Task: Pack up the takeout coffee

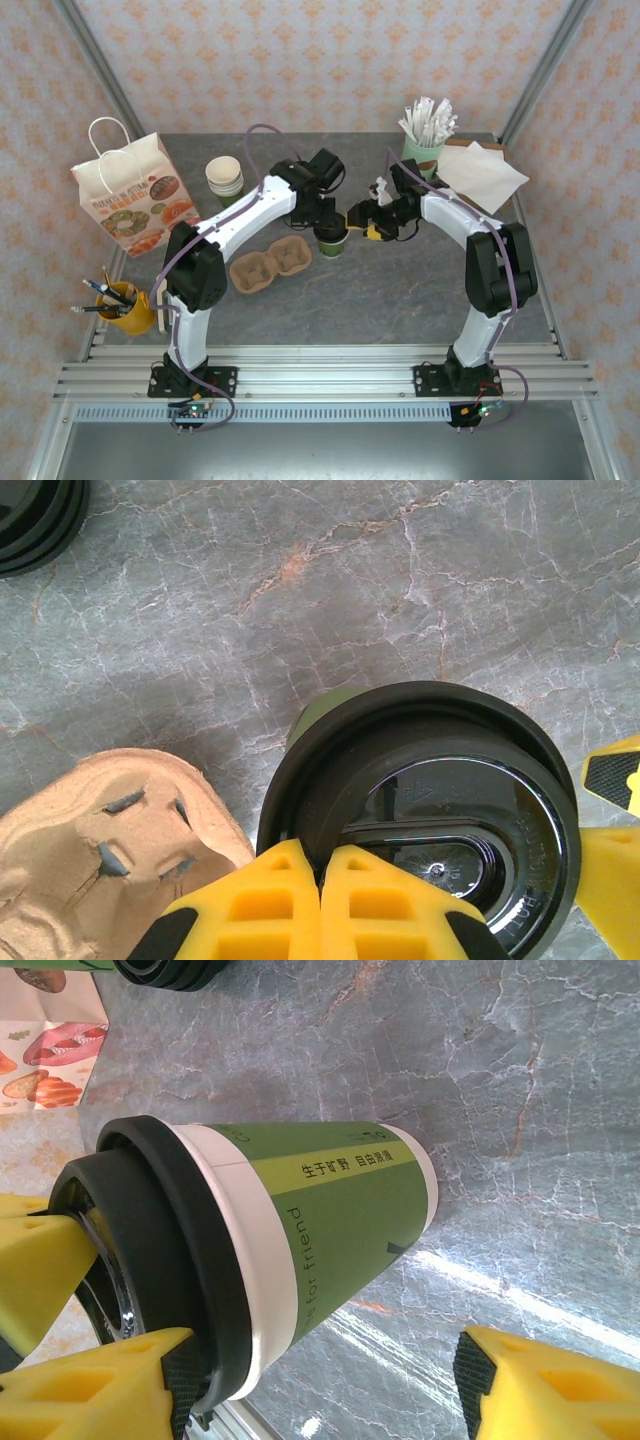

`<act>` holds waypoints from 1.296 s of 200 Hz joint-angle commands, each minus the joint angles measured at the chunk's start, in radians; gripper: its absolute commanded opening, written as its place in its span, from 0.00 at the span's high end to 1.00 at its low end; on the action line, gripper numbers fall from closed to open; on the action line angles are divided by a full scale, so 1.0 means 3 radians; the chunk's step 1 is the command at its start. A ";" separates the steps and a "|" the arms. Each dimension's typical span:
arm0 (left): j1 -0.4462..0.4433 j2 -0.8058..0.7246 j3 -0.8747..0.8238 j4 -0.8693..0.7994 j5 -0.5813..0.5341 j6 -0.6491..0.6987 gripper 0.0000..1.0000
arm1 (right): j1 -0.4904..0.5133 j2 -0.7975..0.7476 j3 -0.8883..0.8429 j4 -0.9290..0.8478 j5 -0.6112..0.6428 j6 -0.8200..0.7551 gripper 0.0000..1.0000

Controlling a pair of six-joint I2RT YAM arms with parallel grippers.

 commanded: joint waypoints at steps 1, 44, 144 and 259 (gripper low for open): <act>-0.0013 -0.0095 -0.0017 0.0054 0.0110 0.0042 1.00 | 0.0034 -0.0025 -0.0043 0.0012 0.0044 0.0007 0.30; -0.0017 -0.0013 -0.0010 0.0055 0.0138 0.0084 1.00 | 0.0049 0.0093 -0.0052 -0.0125 0.0190 -0.0025 0.39; -0.0034 0.0187 0.0133 -0.0113 0.0303 0.0221 1.00 | 0.0098 0.0022 0.0074 -0.0398 0.0234 -0.0114 0.41; -0.0013 0.0187 0.0224 -0.0102 0.0407 0.0183 1.00 | 0.0104 -0.0009 0.0195 -0.0494 0.0051 -0.0128 0.39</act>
